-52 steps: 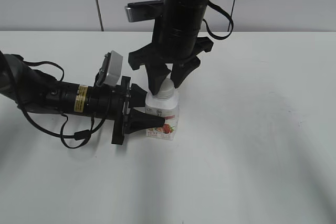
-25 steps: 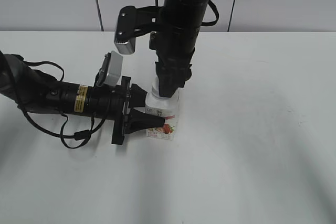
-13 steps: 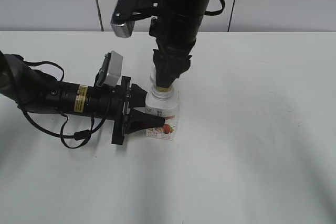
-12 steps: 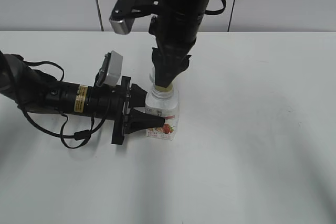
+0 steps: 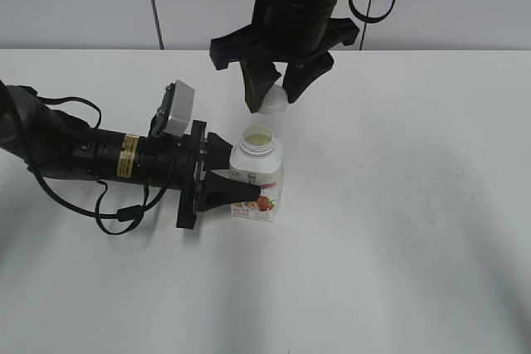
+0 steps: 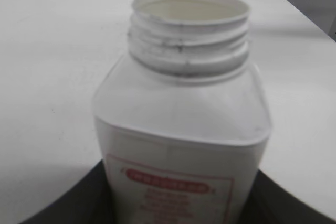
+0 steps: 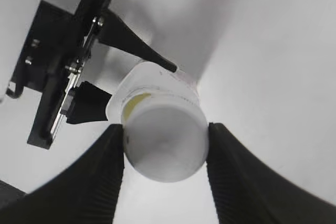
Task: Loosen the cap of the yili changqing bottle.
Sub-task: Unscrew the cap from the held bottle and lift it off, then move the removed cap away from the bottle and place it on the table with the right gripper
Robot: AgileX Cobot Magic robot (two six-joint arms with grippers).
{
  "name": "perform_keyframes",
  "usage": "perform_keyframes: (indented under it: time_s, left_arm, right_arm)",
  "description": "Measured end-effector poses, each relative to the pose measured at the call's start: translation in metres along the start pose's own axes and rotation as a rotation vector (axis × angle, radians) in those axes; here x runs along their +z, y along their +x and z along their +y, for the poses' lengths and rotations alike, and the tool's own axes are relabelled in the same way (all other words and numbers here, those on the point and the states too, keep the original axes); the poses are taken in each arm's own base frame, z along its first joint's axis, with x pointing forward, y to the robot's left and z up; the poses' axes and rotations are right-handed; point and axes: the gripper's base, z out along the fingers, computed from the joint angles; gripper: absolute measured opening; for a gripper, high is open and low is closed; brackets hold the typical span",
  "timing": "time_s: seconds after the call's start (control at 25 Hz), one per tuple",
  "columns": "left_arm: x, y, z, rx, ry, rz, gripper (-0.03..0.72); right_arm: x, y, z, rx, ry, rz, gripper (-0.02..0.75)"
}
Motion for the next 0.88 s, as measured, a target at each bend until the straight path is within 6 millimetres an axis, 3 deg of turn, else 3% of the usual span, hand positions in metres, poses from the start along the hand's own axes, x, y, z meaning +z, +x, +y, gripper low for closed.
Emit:
perform_keyframes:
  time_s: [0.24,0.44,0.68,0.88]
  left_arm:
    - [0.0,0.0,0.0,0.0,0.0,0.0,0.354]
    - [0.0,0.0,0.0,-0.001,-0.002,0.0,0.354]
    - [0.0,-0.001,0.001,-0.007,-0.013,-0.007,0.353]
    - [0.001,-0.002,0.005,-0.026,-0.053,-0.018,0.352]
  right_arm:
    - [-0.003,0.0,-0.006,0.082,0.036,-0.01,0.385]
    - [-0.022,-0.001,-0.027,0.112,0.05,-0.054,0.385]
    - [-0.039,0.017,-0.091,0.247,0.116,-0.05,0.385]
    - [-0.032,0.055,-0.137,0.36,0.172,0.049,0.385]
